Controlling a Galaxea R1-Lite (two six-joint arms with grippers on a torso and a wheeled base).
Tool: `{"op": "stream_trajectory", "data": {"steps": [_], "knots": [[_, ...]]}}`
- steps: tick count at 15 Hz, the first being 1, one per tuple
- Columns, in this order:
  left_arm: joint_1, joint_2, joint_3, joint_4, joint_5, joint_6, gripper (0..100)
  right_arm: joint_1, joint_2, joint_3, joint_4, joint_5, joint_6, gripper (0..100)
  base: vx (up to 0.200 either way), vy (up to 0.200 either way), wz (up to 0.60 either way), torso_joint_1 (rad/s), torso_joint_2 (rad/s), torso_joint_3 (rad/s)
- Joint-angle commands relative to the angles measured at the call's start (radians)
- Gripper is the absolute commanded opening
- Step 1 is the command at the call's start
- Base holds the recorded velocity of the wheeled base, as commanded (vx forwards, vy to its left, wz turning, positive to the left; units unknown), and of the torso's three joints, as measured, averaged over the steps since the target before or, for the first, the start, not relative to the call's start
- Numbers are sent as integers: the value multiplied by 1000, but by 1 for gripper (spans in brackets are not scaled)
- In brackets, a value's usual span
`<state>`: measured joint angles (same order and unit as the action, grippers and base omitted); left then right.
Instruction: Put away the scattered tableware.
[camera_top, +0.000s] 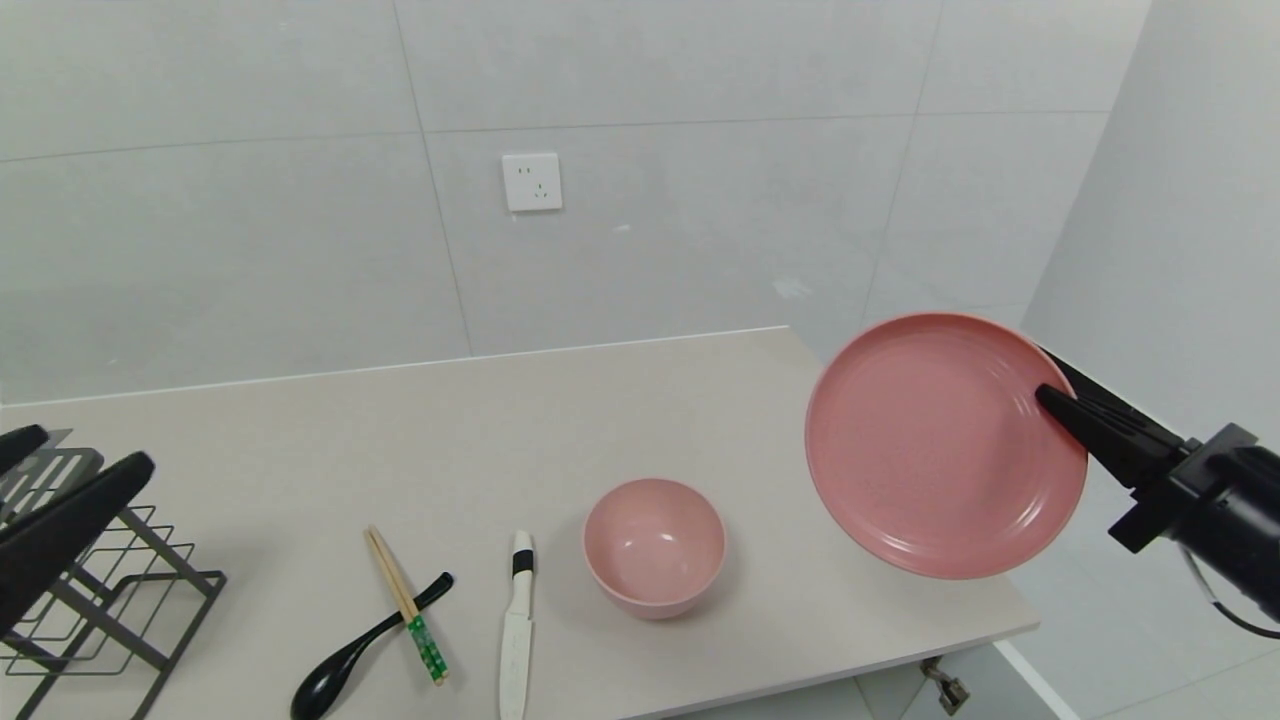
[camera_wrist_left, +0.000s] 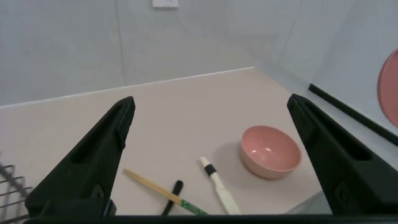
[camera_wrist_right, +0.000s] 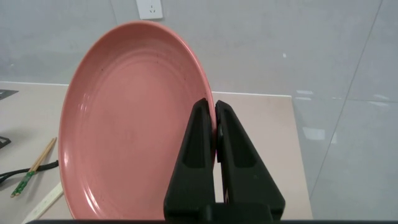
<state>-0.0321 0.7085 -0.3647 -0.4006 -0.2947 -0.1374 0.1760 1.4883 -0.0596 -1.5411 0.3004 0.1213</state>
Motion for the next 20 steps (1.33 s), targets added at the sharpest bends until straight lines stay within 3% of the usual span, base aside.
{"op": "stream_trajectory", "data": {"steps": [1,2,4,6,8,12,17,20], "knots": [[1,172,4,-60,-55,-79,100,-1,-3,4,-1,0,0,0,0,0,0,0,0,0],[1,180,4,-58,-72,-126,100,-9,-11,9,-1,0,0,0,0,0,0,0,0,0],[3,195,3,-49,-77,-157,100,-32,-20,9,-1,9,-3,0,0,0,0,0,0,0],[-3,226,4,-50,-83,-154,100,-44,-22,9,-1,28,-6,0,0,0,0,0,0,0],[-49,267,-7,-55,-101,-152,100,-44,-20,9,1,28,-6,0,0,0,0,0,0,0],[-157,439,-40,-50,-84,-154,100,-46,-20,10,1,28,-6,0,0,0,0,0,0,0],[-256,602,-108,-76,26,-160,100,-46,-23,15,1,28,-8,0,0,0,0,0,0,0],[-287,667,-131,-79,25,-159,100,-46,-36,15,1,28,-6,0,0,0,0,0,0,0]]}}
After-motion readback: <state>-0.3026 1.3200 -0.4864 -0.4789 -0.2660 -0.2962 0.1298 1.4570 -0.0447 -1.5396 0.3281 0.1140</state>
